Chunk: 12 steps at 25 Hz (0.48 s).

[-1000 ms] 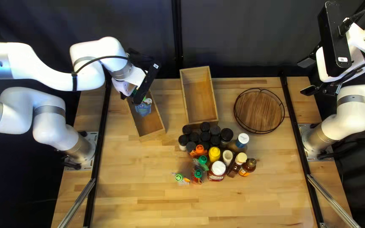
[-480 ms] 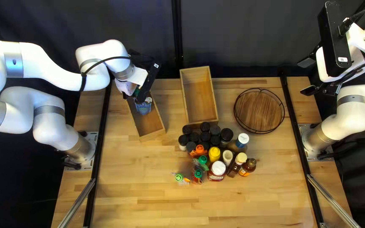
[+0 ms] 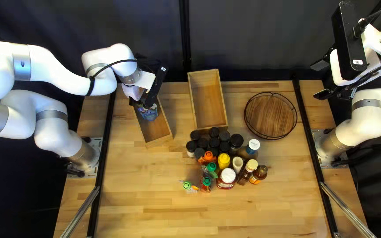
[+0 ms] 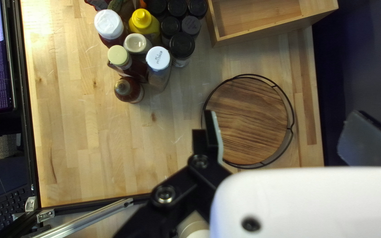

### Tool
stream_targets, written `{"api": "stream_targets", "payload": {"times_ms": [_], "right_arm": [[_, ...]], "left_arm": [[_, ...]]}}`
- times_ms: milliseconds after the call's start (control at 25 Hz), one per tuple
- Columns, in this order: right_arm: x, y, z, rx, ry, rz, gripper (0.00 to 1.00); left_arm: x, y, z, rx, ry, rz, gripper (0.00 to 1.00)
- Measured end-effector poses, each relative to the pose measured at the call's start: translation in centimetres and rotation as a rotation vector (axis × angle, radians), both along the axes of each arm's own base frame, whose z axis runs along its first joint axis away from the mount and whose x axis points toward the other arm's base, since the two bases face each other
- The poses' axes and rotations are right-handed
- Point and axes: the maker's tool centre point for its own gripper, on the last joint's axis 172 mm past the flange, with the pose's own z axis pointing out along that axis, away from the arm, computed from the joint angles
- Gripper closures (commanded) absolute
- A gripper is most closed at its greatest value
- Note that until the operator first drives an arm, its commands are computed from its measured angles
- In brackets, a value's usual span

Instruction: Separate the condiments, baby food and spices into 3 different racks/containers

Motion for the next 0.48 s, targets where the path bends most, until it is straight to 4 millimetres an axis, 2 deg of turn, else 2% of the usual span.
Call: {"api": "stream_targets", "payload": {"times_ms": [120, 200, 320, 480], "right_arm": [[0.0, 0.0, 0.0, 0.0, 0.0, 0.0, 0.0], [0.0, 0.0, 0.0, 0.0, 0.0, 0.0, 0.0], [0.0, 0.0, 0.0, 0.0, 0.0, 0.0, 0.0], [0.0, 0.0, 0.0, 0.0, 0.0, 0.0, 0.0]], "left_arm": [[0.5, -1.1, 2.1, -0.004, -0.003, 0.015, 0.0], [1.4, -3.2, 3.6, -0.023, -0.012, 0.015, 0.0], [3.9, -8.1, 5.7, -0.071, -0.039, -0.005, 0.0], [7.2, -15.9, 7.1, -0.136, -0.082, -0.039, 0.0]]}}
